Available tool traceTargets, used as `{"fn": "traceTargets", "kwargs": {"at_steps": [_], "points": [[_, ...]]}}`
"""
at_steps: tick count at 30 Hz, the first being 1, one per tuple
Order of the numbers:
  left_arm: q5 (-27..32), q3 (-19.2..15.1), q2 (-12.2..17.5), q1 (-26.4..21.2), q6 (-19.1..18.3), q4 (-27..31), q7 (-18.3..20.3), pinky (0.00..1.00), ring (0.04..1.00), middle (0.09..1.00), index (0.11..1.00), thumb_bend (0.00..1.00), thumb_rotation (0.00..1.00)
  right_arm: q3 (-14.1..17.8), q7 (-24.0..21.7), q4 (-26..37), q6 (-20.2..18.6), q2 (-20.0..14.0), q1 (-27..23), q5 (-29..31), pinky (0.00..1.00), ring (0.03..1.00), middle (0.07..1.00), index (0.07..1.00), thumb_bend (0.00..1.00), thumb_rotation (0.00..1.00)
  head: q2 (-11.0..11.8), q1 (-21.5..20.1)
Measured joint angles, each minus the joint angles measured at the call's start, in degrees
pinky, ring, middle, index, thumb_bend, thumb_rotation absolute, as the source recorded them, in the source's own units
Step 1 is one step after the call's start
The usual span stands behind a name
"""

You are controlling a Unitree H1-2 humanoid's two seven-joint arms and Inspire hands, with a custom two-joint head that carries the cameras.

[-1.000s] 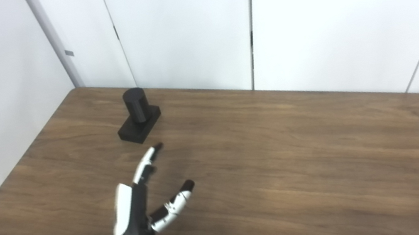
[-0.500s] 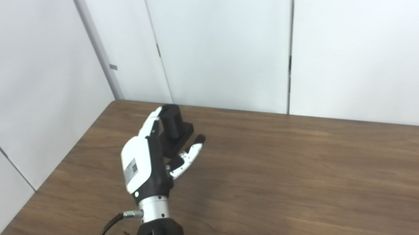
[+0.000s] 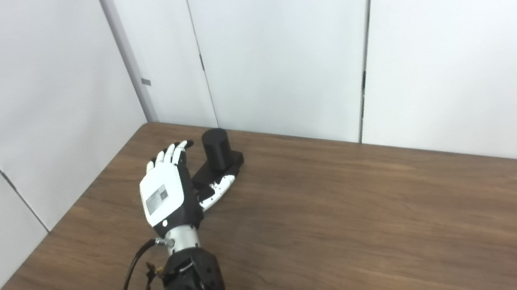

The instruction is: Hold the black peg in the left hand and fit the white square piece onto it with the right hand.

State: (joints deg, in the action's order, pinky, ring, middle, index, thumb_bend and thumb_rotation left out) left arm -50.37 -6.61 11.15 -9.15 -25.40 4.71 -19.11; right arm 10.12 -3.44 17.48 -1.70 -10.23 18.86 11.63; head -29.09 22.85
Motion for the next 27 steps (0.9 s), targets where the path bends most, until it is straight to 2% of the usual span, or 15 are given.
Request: {"fn": "traceTargets", "kwargs": {"at_steps": [6, 10, 15, 21, 27], "points": [[-0.35, -0.06, 1.74, -1.92, -1.24, -4.51, 0.21, 0.96, 0.934, 0.905, 0.824, 0.88, 0.61, -0.09, -0.05, 0.02, 0.14, -0.02, 0.01, -0.10, 1.00, 0.923, 0.873, 0.926, 0.55, 1.00, -0.35, -0.62], [-0.40, -0.31, 3.23, -3.01, -1.37, -7.28, 2.48, 0.95, 0.925, 0.901, 0.817, 0.89, 0.64, -0.09, 0.00, 0.36, -0.35, -0.06, 0.13, -0.14, 1.00, 0.929, 0.871, 0.924, 0.57, 1.00, -0.44, -0.53], [-0.70, -0.45, 3.26, -4.35, -1.40, -9.13, 3.79, 0.94, 0.910, 0.891, 0.806, 0.90, 0.65, -0.12, 0.01, 0.36, -0.08, -0.07, 0.15, -0.34, 0.97, 0.908, 0.866, 0.921, 0.58, 1.00, -0.70, -0.61], [-2.49, -1.57, 3.20, -5.64, -1.43, -11.50, 5.64, 0.94, 0.920, 0.900, 0.812, 0.90, 0.66, -0.19, 0.04, 0.40, -0.25, -0.07, 0.16, -0.69, 1.00, 0.910, 0.859, 0.918, 0.58, 1.00, -0.70, -0.88], [-2.69, -1.49, 3.89, -6.78, -1.43, -16.16, 6.91, 0.94, 0.923, 0.910, 0.811, 0.91, 0.67, -0.30, 0.13, 0.58, -0.43, -0.06, 0.19, -1.14, 1.00, 0.901, 0.853, 0.905, 0.63, 1.00, -0.79, -1.49]]}}
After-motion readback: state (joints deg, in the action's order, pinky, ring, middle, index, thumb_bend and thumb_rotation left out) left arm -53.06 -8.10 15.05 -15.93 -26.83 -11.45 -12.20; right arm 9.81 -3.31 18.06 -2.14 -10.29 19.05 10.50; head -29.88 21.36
